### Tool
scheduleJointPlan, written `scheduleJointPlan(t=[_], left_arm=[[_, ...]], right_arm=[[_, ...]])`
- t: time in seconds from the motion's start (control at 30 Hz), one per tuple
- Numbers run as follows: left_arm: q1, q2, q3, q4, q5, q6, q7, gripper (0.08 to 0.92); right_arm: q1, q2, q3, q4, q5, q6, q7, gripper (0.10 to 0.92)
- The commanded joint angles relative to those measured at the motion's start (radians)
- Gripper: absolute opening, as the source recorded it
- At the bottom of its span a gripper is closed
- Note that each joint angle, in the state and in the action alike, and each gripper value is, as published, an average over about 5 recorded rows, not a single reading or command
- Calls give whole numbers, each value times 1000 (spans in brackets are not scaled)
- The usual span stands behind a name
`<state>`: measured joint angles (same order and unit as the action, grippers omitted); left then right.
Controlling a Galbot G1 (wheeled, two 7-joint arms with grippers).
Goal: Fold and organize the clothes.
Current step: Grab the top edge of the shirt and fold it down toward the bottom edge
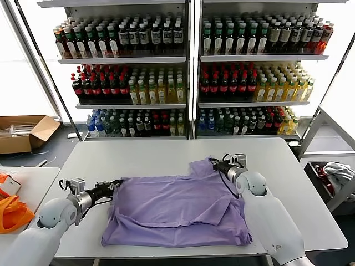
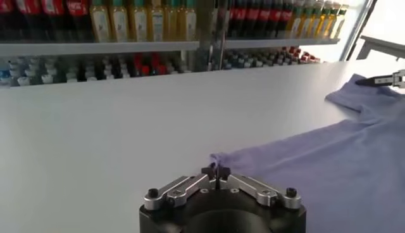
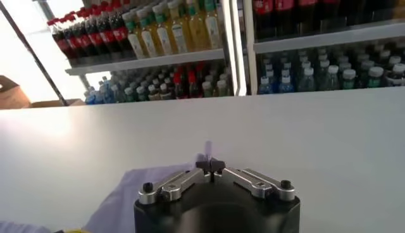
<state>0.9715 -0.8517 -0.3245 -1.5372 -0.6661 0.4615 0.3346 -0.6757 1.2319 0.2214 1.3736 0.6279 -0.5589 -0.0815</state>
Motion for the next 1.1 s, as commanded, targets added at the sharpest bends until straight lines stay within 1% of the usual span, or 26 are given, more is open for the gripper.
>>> scheduleJointPlan(t=[0.03,0.33,0.6,0.83,0.93,1.1], left_arm=[[66,22,-55,-128,-14,-5,0,85],[200,26,-142,-298,-15,-5,-10,85],[370,35,-256,-401,-13,-6,-21,85],[586,54,-388,-516,52,19,-12,85],[649,46,-442,-548,61,31,-12,85],[731,25,-499,-566,85,38,-12,85]], right_arm=[[-83,-22,49,171,82,-8,20,106],[-285,-88,155,419,156,-13,43,106],[-521,-83,255,622,149,-9,58,106],[-691,-79,332,727,119,-18,70,106],[-774,-77,358,764,103,-16,60,106],[-891,-76,399,796,76,-7,27,106]])
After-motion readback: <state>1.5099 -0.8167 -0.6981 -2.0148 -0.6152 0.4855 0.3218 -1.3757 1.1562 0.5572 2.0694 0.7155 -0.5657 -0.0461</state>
